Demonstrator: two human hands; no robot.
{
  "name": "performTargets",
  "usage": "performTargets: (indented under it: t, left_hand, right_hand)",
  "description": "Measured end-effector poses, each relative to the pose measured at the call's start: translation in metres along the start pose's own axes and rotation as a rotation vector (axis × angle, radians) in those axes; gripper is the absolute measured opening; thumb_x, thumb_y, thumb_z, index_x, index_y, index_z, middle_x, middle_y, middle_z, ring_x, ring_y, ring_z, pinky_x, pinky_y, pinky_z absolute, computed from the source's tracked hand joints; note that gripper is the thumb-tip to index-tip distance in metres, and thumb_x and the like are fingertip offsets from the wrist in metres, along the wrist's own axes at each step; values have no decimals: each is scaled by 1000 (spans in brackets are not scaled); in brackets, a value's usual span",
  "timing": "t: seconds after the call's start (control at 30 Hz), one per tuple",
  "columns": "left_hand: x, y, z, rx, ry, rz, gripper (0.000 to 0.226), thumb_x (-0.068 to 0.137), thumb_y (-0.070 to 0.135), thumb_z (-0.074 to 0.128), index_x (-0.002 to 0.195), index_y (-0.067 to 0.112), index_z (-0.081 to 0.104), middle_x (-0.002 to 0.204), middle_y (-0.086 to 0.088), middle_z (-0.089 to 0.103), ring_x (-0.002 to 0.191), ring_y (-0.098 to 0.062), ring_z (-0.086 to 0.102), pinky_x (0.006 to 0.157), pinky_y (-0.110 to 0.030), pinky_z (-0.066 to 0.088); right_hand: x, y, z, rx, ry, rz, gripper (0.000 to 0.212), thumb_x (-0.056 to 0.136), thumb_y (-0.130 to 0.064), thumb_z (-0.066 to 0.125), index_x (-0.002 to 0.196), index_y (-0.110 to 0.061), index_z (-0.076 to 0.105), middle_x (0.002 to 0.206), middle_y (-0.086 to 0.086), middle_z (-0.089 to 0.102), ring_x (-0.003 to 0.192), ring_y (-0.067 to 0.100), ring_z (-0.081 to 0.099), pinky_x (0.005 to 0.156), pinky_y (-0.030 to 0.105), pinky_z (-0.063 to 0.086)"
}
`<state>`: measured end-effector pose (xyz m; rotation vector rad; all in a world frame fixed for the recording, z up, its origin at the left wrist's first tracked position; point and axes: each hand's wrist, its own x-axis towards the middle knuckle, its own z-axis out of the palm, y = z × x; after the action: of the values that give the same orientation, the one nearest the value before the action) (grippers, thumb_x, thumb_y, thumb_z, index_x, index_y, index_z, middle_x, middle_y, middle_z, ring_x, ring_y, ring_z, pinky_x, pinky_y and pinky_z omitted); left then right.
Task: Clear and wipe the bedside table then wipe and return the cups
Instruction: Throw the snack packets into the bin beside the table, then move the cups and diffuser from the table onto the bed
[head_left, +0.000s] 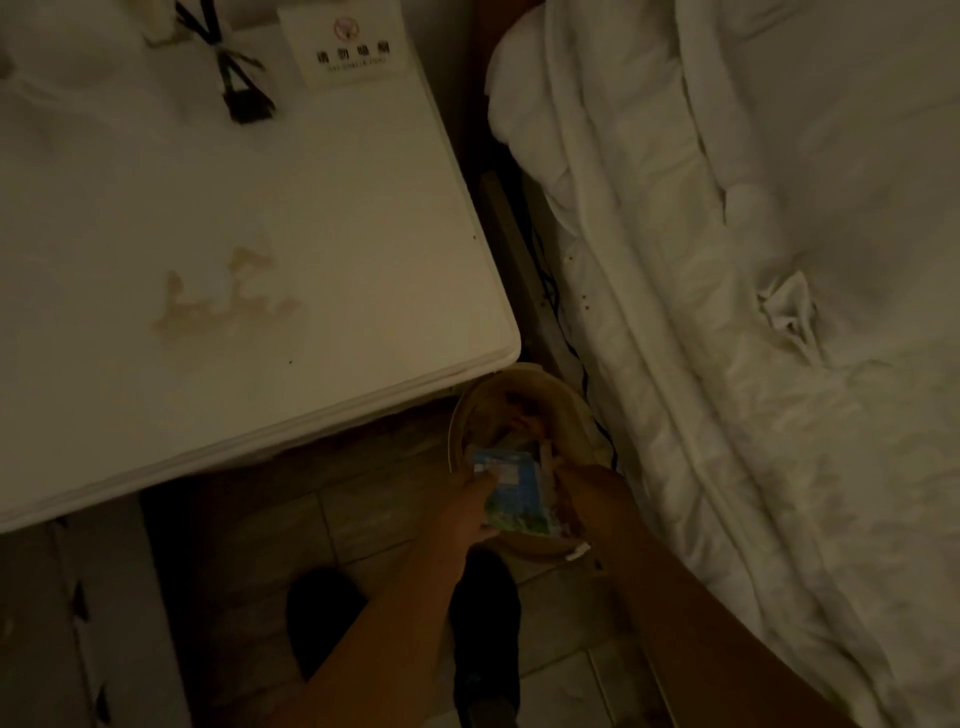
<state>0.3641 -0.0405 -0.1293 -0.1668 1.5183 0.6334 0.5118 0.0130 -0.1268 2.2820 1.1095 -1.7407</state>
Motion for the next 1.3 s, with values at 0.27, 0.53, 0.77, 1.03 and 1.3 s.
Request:
performTargets:
  t: [0.27,0.53,0.77,1.03,1.3]
  left_hand:
    - [-64,35,-25,-44,-25,78,16,92,25,62,99,10,62,105,-17,68,88,-30,68,77,-39,57]
    - [-157,108,-86,-5,-31,306,9,95,18,59,88,12,62,73,-16,68,68,-31,67,66,-38,55]
    - [-219,174,-176,280,217,606,6,93,33,59,95,27,60,71,0,75,69,-13,72,76,-38,61]
    - [-237,230,-267,515,422,802,27,86,44,65,108,29,59,72,8,68,70,-3,66,75,-29,58]
    - [-190,277,-296,697,581,880,54,88,47,60,133,27,40,77,6,64,74,-3,63,78,-24,54]
  right_hand:
    - [-52,-41,-4,77,32,-60,31,97,-16,55,67,-20,57,70,2,55,68,21,56,75,43,49]
    - [-148,-137,36,-3,-61,-282,21,98,-10,50,83,1,61,62,11,55,40,12,48,40,22,36]
    - [-224,-234,93,-82,-133,-411,14,99,-23,54,102,-14,64,90,5,72,64,15,67,53,22,51]
    - [-254,-319,154,-228,-166,-618,8,94,-24,58,97,-21,64,89,3,72,69,16,70,67,32,56]
    - [-205,-385,200,-658,78,-901,34,93,-38,59,124,-26,51,110,-7,60,99,10,60,84,25,50]
